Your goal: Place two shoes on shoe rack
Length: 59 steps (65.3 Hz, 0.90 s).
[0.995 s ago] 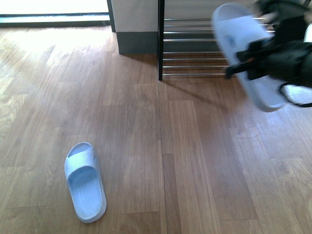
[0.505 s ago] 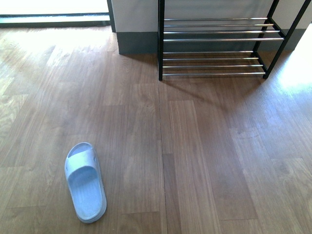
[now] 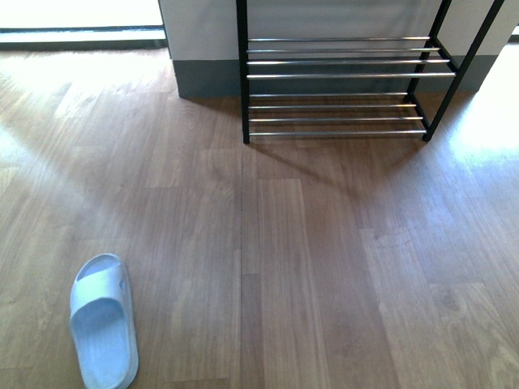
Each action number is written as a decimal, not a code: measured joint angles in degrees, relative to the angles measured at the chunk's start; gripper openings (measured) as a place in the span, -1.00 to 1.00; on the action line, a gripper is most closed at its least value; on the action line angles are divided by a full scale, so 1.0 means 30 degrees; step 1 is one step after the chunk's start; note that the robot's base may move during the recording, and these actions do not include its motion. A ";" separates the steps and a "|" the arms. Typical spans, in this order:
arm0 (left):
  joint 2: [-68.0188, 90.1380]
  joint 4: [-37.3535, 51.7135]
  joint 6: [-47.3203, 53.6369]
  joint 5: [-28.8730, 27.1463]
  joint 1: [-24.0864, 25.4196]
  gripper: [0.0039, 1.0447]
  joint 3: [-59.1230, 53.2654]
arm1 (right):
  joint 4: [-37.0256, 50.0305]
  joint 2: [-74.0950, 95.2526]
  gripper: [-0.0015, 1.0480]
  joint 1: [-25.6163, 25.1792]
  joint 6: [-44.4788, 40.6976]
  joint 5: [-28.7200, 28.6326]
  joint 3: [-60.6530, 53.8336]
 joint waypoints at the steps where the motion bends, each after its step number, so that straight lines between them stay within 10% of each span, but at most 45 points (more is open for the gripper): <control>1: 0.0000 0.0000 0.0000 0.0015 0.0000 0.83 0.0000 | 0.0007 0.0000 -0.97 0.0000 0.0000 0.0036 0.0007; 11: 0.0000 -0.0007 0.0000 0.0029 0.0000 0.83 0.0000 | 0.0000 0.0007 -0.97 -0.0087 0.0007 0.0102 0.0007; 21: 0.6011 -0.2186 -0.3060 -0.6732 -0.2251 0.83 0.1960 | 0.0000 -0.0007 -0.97 -0.0095 0.0007 0.0109 0.0000; 40: 3.0680 1.1060 -0.6980 -0.5115 -0.2718 0.83 0.7337 | 0.0000 0.0000 -0.97 -0.0087 0.0007 0.0029 0.0007; 59: 4.6366 0.8320 -1.0265 -0.5450 -0.3337 0.83 1.4804 | 0.0000 0.0000 -0.97 -0.0087 0.0007 0.0029 0.0000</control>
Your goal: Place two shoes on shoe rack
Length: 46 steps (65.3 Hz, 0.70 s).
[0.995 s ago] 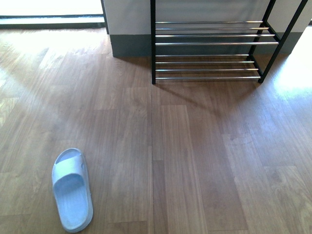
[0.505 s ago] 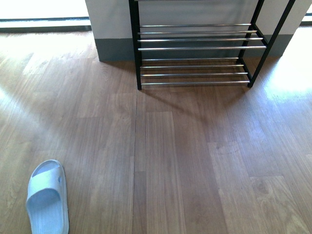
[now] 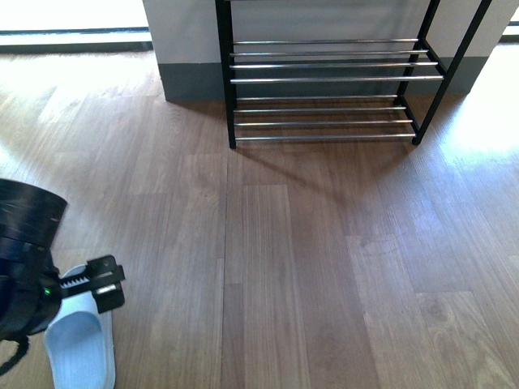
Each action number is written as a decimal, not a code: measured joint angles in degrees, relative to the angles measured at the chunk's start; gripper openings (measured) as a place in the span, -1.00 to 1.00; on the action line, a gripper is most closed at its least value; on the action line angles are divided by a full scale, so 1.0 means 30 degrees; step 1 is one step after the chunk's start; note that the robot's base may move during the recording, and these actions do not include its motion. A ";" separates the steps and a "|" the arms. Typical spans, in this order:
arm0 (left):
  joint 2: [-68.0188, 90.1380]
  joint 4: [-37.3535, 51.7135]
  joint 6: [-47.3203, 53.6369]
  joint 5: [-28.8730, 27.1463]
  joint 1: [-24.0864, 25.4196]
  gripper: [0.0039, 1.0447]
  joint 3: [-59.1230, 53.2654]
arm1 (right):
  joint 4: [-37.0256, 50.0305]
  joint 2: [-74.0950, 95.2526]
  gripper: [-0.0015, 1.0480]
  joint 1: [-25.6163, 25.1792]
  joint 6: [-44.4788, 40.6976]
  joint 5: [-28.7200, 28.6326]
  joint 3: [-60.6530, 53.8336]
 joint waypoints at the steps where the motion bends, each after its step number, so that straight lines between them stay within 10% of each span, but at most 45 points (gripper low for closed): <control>1: 0.0561 -0.0204 -0.0138 -0.0022 0.0007 0.83 0.0532 | 0.0000 0.0000 -0.97 0.0000 0.0000 0.0007 0.0007; 46: 0.9012 -0.2164 -0.1056 0.0561 0.0568 0.83 0.9369 | 0.0000 0.0000 -0.97 0.0000 0.0000 0.0007 0.0000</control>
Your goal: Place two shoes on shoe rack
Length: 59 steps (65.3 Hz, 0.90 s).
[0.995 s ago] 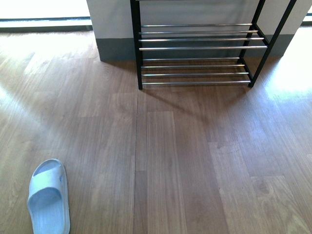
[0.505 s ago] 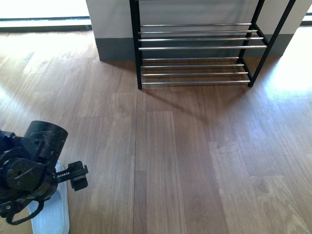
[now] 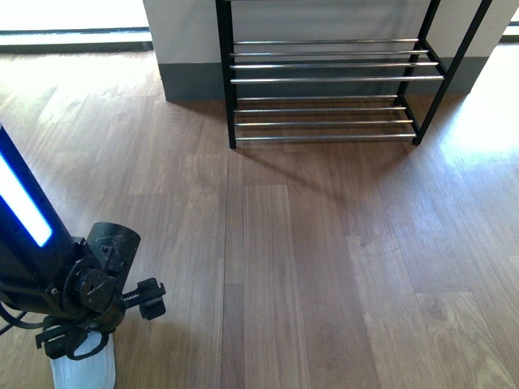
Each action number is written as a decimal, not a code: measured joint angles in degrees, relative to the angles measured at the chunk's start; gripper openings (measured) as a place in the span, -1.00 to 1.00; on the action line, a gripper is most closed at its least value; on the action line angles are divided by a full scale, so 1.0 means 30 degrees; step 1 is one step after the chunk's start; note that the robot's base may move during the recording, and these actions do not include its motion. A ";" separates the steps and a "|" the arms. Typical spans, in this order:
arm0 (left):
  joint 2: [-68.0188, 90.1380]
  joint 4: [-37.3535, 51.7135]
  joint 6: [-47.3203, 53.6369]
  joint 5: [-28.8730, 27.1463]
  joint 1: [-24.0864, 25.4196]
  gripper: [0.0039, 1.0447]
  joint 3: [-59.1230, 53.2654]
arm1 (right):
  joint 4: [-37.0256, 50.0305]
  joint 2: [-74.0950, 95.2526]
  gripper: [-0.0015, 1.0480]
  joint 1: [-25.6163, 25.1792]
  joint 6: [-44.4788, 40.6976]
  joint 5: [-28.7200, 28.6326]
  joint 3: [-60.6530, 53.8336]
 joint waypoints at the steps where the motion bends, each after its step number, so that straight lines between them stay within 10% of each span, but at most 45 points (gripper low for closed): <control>1: 0.0044 -0.0022 0.0000 -0.0015 0.0015 0.83 0.0073 | 0.0000 0.0000 -0.97 0.0000 0.0000 0.0000 0.0000; 9: 0.0488 -0.0073 -0.0007 -0.0189 0.0240 0.73 0.0692 | 0.0000 0.0000 -0.97 0.0000 0.0000 0.0000 0.0000; 43: 0.0211 0.1078 0.0066 -0.0262 0.0947 -0.96 0.0197 | 0.0000 0.0000 -0.97 0.0000 0.0000 0.0000 0.0000; 59: -0.4007 0.3745 0.2521 -0.1756 0.0933 -0.97 -0.3526 | 0.0000 0.0000 -0.97 0.0000 0.0000 0.0000 0.0007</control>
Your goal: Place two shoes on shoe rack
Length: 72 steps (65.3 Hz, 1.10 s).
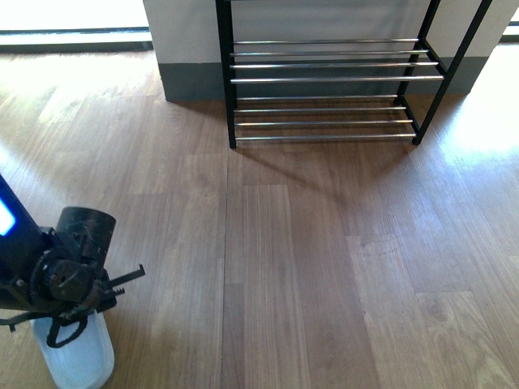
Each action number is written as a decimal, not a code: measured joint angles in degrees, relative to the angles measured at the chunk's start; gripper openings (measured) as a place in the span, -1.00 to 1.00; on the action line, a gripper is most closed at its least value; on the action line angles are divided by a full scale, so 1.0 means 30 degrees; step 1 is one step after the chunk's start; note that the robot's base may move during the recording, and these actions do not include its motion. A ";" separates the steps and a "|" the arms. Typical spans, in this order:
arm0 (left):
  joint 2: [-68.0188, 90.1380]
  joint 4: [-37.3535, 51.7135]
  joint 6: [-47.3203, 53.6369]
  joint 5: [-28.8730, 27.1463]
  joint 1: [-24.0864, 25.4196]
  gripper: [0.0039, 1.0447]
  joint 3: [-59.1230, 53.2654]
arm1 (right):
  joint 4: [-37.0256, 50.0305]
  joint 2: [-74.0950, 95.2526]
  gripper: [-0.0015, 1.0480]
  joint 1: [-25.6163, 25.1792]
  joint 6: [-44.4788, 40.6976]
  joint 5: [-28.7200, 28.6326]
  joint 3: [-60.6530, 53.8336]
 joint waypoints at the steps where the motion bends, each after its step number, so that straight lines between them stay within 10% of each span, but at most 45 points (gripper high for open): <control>1: -0.0357 0.0226 0.0168 -0.0036 -0.0007 -0.97 -0.0270 | 0.0000 0.0000 -0.97 0.0000 0.0000 0.0000 -0.0007; 26: -1.4688 0.2135 0.4313 -0.0699 -0.0780 -0.97 -1.0236 | 0.0000 0.0000 -0.97 0.0000 0.0000 0.0000 -0.0007; 48: -3.4913 -0.8313 0.7679 -0.2958 -0.2448 -0.97 -1.4200 | 0.0000 0.0000 -0.97 0.0000 0.0000 0.0000 0.0000; 72: -3.7507 -0.9296 0.8043 -0.3082 -0.2856 -0.97 -1.4389 | 0.0000 0.0000 -0.97 0.0000 0.0000 -0.0007 -0.0007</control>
